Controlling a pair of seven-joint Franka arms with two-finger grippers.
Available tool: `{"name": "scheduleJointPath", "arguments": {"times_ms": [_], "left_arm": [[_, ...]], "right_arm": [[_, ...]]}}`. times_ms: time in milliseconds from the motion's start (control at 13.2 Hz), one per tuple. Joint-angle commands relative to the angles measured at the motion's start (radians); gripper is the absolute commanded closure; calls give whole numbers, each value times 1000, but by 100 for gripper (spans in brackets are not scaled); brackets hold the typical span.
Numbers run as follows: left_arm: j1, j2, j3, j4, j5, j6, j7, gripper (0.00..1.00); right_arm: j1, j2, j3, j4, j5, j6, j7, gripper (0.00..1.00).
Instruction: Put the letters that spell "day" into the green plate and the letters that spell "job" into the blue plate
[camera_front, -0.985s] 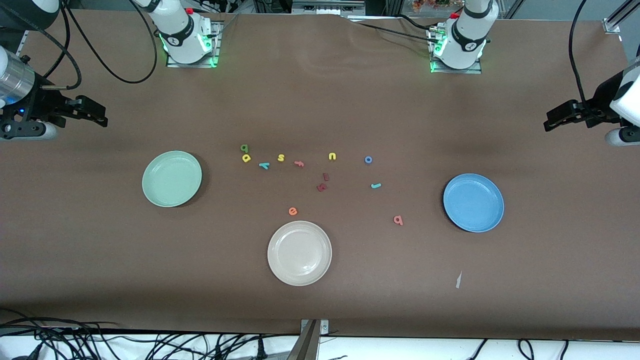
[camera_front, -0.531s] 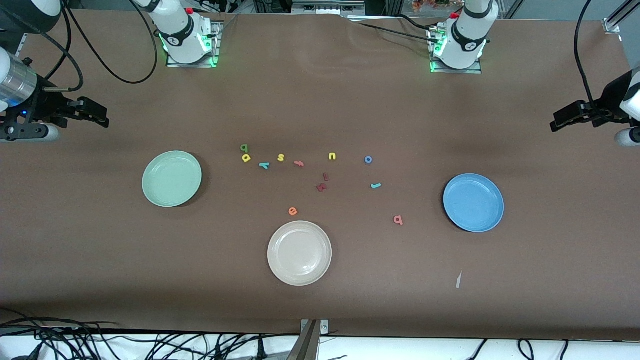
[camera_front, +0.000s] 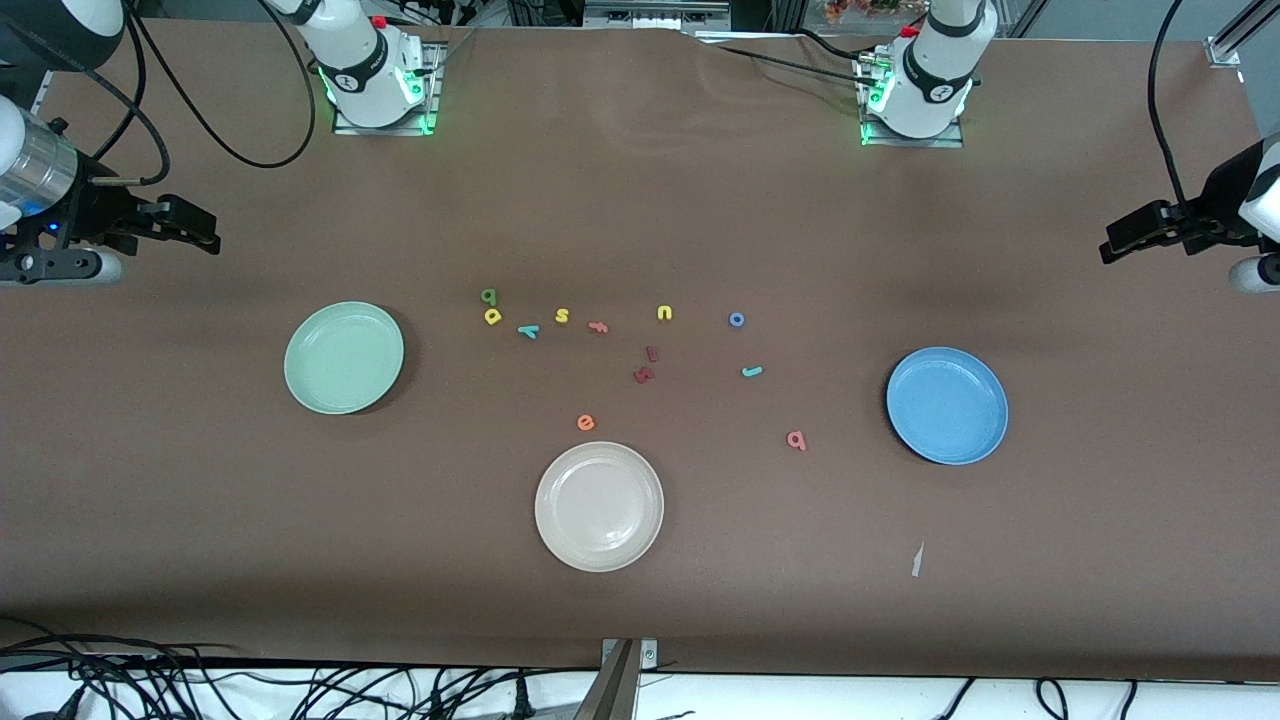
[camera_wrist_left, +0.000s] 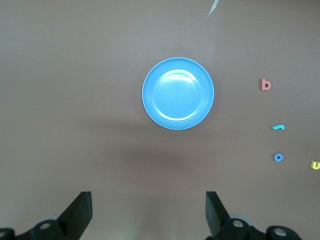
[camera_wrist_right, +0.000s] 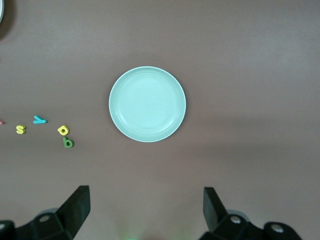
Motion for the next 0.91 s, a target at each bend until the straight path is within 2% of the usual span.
{"name": "scheduleJointPath", "arguments": {"times_ms": [0, 834], "left_arm": [[6, 1, -2, 21, -21, -12, 25, 0], [8, -2, 1, 21, -21, -18, 25, 0]], "right_arm": [[-4, -6, 1, 5, 12, -15, 5, 0], [-4, -6, 1, 2, 12, -27, 2, 0]]}}
